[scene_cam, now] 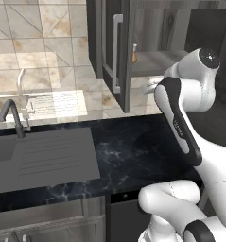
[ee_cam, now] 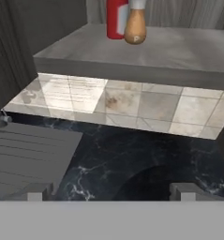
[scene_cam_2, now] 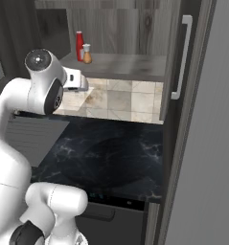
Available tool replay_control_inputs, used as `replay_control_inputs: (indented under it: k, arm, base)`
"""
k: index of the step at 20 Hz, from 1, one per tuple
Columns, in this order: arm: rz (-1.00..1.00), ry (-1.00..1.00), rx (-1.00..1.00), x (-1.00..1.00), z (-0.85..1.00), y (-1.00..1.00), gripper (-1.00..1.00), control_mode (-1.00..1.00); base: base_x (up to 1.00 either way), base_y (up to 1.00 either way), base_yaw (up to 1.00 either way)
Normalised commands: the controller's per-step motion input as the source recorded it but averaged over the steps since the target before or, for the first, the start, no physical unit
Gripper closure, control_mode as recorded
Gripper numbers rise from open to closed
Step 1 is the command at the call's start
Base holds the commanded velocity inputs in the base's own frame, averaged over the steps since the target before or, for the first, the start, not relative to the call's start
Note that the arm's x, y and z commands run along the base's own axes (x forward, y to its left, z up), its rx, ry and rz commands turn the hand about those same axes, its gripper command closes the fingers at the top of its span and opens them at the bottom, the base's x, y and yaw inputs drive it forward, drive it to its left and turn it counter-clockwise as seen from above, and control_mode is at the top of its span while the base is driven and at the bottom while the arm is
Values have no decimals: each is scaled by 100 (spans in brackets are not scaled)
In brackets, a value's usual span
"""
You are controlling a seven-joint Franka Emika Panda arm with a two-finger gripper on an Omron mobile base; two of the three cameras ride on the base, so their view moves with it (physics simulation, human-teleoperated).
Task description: Take 2 condiments from the cabinet and move them on the counter near the stove.Make sure the condiments are lined up with each other, next to each other.
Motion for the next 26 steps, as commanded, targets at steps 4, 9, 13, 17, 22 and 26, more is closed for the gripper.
replay_control_inputs:
  k: [4,9,13,17,22,26]
  arm:
    - [2,-4,0,-17,44,0,-100,-100]
    - [4,-5,0,-7,29,0,-100,-100]
    - [0,-6,0,-5,34,0,-100,-100]
    - [0,-8,0,0,15,0,-100,-100]
    - [0,-16,0,0,0,0,-100,-100]
    - [0,-13,0,11,1,0,-100,-100]
  base:
    - [0,0,0]
    - [0,0,0]
    - [0,0,0]
    - [0,0,0]
    - [0,0,0]
    - [0,0,0]
